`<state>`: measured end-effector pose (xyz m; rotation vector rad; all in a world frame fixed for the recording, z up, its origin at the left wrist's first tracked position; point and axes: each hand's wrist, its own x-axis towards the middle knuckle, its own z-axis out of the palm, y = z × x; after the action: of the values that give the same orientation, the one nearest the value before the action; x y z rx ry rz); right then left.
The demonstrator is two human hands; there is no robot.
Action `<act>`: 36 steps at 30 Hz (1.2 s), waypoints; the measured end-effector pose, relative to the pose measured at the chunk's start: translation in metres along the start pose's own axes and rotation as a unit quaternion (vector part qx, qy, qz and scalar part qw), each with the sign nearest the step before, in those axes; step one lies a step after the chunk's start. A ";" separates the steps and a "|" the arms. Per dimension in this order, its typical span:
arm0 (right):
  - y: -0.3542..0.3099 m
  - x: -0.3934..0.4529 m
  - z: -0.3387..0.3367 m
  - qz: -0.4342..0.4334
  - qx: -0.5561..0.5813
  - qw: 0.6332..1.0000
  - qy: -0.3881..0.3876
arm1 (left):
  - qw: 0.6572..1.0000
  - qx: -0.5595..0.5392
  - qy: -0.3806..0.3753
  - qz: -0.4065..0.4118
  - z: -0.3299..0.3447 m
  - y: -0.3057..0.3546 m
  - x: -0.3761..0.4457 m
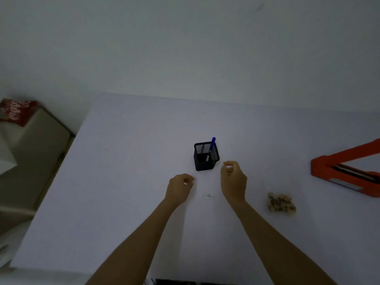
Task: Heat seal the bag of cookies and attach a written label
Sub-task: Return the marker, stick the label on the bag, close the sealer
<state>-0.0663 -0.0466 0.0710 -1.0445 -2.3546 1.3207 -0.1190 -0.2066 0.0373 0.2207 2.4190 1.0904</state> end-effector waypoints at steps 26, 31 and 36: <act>0.109 -0.051 0.001 -0.227 -0.334 0.890 -0.213 | 0.988 0.148 0.044 -0.026 0.093 0.003 -0.018; 0.108 -0.052 -0.001 -0.226 -0.329 0.890 -0.222 | 0.984 0.163 0.065 -0.014 0.099 0.001 -0.022; 0.110 -0.048 -0.002 -0.233 -0.317 0.891 -0.227 | 0.981 0.186 0.045 0.023 0.098 -0.004 -0.018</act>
<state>0.0203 -0.0411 -0.0119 -0.2238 -3.2292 0.6650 -0.0554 -0.1496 -0.0151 0.3569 2.6979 0.6703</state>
